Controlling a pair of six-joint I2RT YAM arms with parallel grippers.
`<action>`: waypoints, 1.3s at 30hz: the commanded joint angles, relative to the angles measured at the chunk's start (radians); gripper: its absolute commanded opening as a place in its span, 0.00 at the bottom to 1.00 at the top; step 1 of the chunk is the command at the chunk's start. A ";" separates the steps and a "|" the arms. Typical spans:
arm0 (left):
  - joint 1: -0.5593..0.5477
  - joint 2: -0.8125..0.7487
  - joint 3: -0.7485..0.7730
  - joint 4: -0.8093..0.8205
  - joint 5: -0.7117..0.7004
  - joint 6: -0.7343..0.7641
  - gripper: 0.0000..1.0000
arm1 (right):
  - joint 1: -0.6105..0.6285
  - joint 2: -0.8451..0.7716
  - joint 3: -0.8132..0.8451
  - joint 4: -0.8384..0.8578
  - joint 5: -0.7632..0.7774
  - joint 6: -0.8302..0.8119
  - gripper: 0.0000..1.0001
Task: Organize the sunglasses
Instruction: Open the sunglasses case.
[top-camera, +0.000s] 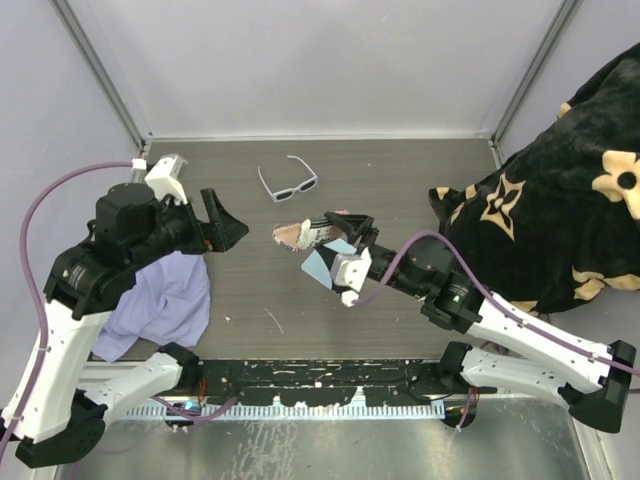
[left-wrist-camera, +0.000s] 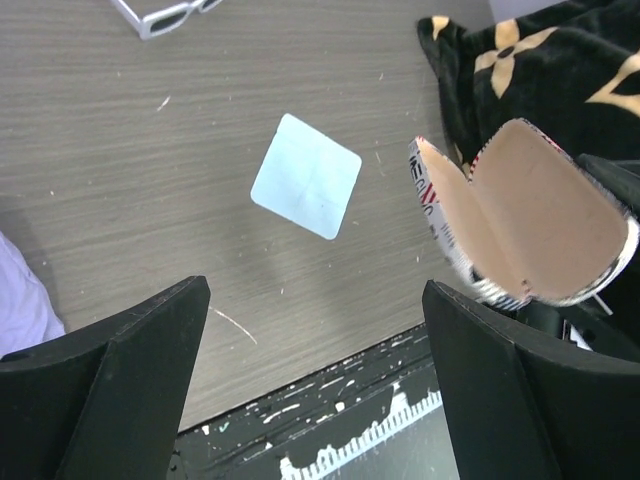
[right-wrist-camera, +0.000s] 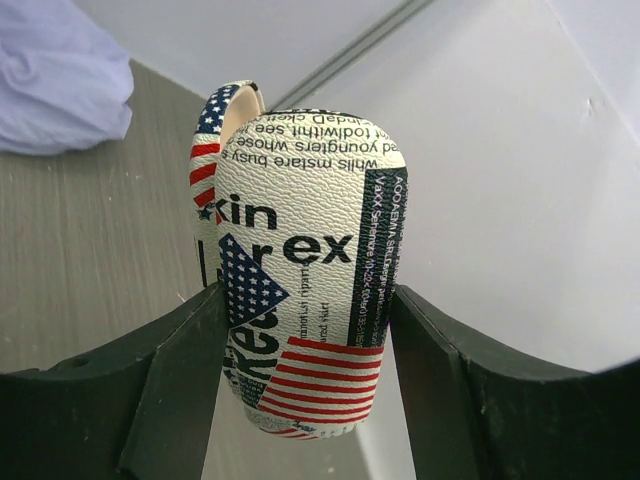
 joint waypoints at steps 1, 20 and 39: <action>-0.003 0.050 0.031 -0.014 0.037 -0.011 0.89 | 0.069 0.053 0.059 0.011 0.018 -0.338 0.00; -0.003 0.101 -0.154 0.137 0.194 0.001 0.64 | 0.285 0.207 0.106 0.110 0.146 -0.576 0.00; -0.003 0.092 -0.180 0.139 0.201 0.019 0.05 | 0.286 0.235 0.126 0.076 0.175 -0.594 0.03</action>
